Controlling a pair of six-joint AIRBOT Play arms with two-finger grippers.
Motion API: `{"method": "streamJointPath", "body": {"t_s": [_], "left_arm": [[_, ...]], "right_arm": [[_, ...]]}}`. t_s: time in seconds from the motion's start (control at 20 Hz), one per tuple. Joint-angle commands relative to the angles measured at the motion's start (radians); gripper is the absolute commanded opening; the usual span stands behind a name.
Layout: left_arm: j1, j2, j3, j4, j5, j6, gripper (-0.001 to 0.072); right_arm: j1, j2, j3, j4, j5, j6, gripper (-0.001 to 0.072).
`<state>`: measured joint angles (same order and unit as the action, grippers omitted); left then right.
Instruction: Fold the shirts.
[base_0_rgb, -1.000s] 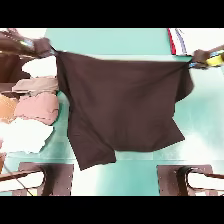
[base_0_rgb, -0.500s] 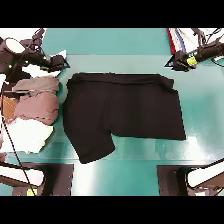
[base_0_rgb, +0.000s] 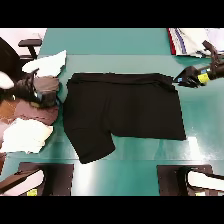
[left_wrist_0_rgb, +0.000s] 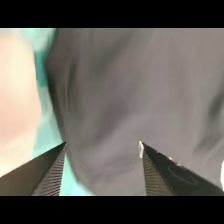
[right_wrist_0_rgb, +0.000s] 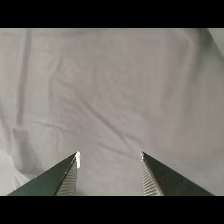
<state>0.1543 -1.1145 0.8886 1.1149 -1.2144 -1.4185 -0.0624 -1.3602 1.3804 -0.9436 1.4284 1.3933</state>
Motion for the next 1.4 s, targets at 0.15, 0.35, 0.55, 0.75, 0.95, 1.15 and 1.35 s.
{"method": "streamJointPath", "body": {"t_s": [0.15, 0.35, 0.55, 0.75, 0.95, 1.15, 1.35], "left_arm": [[0.003, 0.179, -0.39, -0.018, 0.084, -0.028, 0.0529], [0.003, 0.179, -0.458, -0.12, 0.167, -0.003, 0.0529], [0.003, 0.179, -0.478, -0.237, 0.212, 0.074, 0.0336], [0.003, 0.179, -0.45, -0.263, 0.218, 0.092, 0.0024], [0.003, 0.185, -0.349, -0.233, 0.151, 0.116, 0.0023], [0.003, 0.185, -0.304, -0.233, 0.14, 0.118, 0.0023], [0.003, 0.185, -0.304, -0.233, 0.14, 0.118, 0.0023]], "right_arm": [[-0.068, 0.201, -0.214, 0.002, -0.05, -0.007, 0.0442], [-0.076, 0.24, -0.225, 0.003, -0.05, -0.008, 0.0442], [-0.076, 0.239, -0.225, 0.01, -0.049, -0.007, 0.0442], [-0.077, 0.24, -0.241, -0.099, 0.032, -0.006, 0.0442], [-0.218, 0.316, -0.466, -0.233, 0.051, 0.041, 0.0443], [-0.488, 0.395, -0.743, -0.304, 0.054, 0.056, 0.0534], [-0.599, 0.408, -0.906, -0.171, -0.033, 0.035, 0.0506]]}}
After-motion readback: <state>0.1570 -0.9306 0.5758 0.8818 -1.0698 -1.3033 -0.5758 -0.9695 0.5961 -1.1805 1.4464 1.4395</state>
